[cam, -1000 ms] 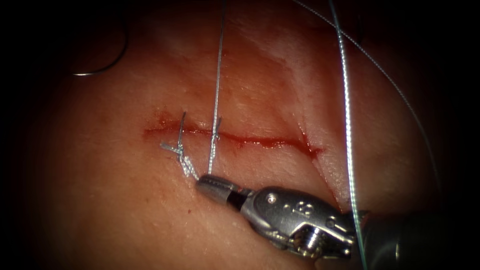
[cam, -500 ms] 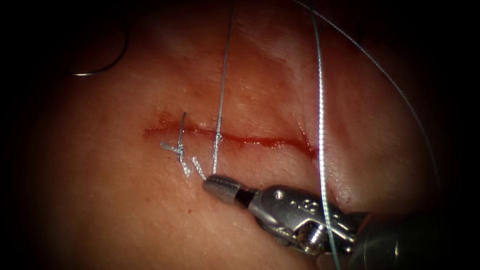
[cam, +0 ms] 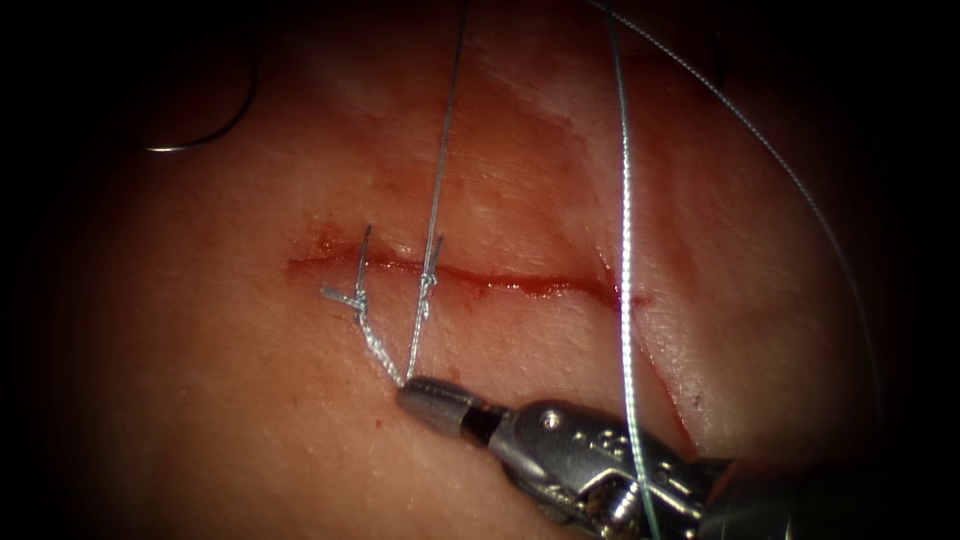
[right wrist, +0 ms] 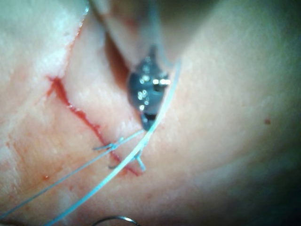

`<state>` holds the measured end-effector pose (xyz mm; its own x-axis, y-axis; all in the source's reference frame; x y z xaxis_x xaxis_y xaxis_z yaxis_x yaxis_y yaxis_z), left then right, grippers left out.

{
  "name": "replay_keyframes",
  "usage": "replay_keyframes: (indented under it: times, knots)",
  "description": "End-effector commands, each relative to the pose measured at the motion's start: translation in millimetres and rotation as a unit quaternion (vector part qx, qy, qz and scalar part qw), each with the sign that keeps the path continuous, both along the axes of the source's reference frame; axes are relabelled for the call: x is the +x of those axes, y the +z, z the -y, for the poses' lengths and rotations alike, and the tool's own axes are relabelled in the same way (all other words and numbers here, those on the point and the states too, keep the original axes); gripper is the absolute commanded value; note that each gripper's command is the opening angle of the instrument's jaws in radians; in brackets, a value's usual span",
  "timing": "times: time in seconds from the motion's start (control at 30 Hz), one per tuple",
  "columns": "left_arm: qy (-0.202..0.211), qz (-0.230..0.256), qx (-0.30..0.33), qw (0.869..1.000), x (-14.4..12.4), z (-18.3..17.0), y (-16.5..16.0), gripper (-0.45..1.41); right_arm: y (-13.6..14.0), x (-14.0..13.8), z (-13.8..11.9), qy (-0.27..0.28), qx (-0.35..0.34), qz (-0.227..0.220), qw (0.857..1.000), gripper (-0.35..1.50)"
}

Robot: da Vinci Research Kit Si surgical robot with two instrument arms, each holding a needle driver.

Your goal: Wound Closure

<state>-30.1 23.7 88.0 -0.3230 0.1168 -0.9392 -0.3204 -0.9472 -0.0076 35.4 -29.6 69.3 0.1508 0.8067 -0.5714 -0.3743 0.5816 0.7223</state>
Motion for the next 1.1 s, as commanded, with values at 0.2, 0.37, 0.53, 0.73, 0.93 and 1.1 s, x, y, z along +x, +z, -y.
replay_keyframes:
  times: [0.2,0.37,0.53,0.73,0.93,1.1]
  knots:
    - [-0.004,-0.003,-0.005,1.000,-0.8,-0.8,0.3,-0.45,0.2,0.6,1.6,-0.006,0.002,-0.002,1.000,-0.35]
    - [-0.003,-0.003,-0.007,1.000,-1.1,-0.3,0.2,-0.45,-0.1,0.4,1.2,0.004,0.001,0.005,1.000,-0.35]
    - [0.023,0.017,0.007,1.000,-2.0,2.2,-2.3,-0.45,-0.1,-0.1,0.4,0.037,-0.036,0.025,0.998,0.29]
    - [0.040,0.031,0.002,0.999,-1.9,2.2,-7.7,-0.45,-0.9,-2.3,0.2,0.048,-0.049,0.027,0.997,1.00]
    - [0.037,0.056,0.003,0.998,-1.2,1.9,-12.5,-0.45,-4.3,-6.5,-4.1,0.080,-0.034,0.015,0.996,1.06]
    - [0.033,0.079,0.012,0.996,-1.2,2.7,-16.7,-0.45,-3.7,-7.6,-10.1,0.108,-0.036,0.039,0.993,1.18]
